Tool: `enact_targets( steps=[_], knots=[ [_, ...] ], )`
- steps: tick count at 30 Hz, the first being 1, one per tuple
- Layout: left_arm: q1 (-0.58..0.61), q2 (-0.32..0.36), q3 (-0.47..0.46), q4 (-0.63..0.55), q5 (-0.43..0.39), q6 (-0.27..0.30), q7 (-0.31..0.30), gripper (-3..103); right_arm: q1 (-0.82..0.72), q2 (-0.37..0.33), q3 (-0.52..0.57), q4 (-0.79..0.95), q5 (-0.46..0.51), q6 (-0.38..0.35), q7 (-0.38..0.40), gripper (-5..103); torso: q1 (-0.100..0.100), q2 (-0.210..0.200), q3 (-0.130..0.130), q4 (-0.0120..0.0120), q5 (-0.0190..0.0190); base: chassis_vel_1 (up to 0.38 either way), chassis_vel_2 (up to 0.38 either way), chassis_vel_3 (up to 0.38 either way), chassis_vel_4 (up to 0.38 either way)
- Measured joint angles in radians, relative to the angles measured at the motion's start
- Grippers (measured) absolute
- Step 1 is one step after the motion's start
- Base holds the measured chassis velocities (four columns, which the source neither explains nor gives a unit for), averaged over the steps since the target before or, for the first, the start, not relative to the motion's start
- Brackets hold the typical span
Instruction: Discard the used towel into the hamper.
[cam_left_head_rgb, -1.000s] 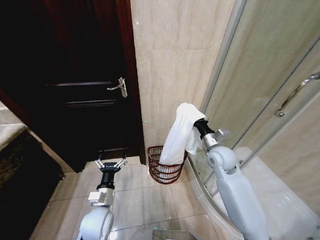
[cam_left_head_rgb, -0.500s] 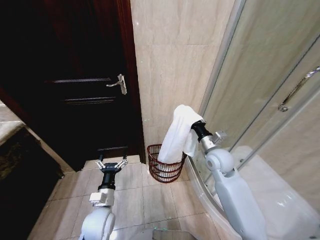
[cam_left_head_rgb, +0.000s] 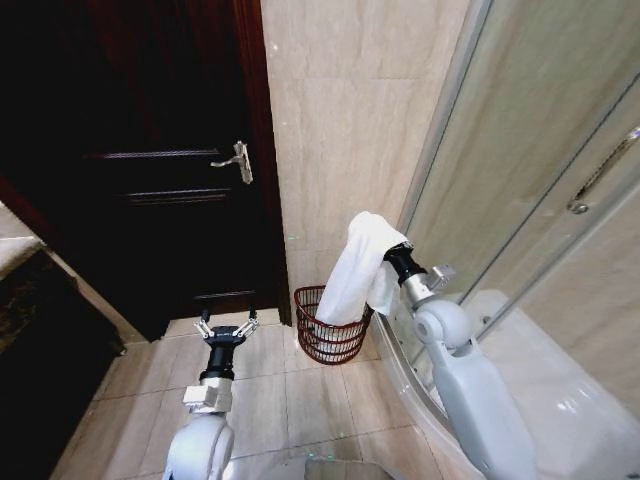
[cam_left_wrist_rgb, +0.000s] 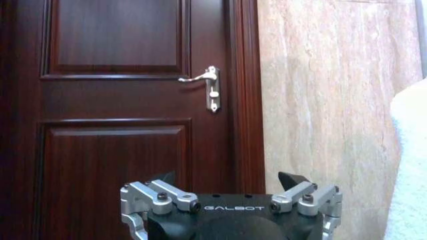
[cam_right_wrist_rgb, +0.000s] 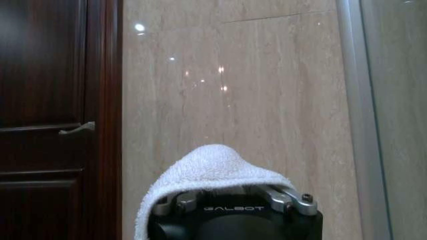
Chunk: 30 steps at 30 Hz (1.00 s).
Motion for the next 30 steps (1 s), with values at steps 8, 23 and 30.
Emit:
enact_targets(
  steps=[8,23,30],
  knots=[
    [0.001,-0.002,0.012,0.0,0.015,0.002,-0.009,100,-0.016,-0.002,-0.001,0.007,-0.013,0.003,-0.015,7,-0.014,-0.031,-0.017,0.0,0.0,0.0,0.0,0.0,0.0],
    [0.006,-0.006,0.017,-0.001,0.021,0.001,-0.013,100,-0.005,-0.012,0.002,-0.01,-0.017,0.007,-0.021,7,-0.041,-0.099,-0.057,0.0,0.0,-0.016,0.012,0.013,-0.015],
    [0.006,-0.007,0.016,0.003,0.022,0.001,-0.013,100,-0.011,-0.011,-0.002,-0.002,-0.016,0.01,-0.016,7,-0.052,-0.127,-0.075,0.0,0.0,-0.069,0.06,0.066,-0.053]
  ],
)
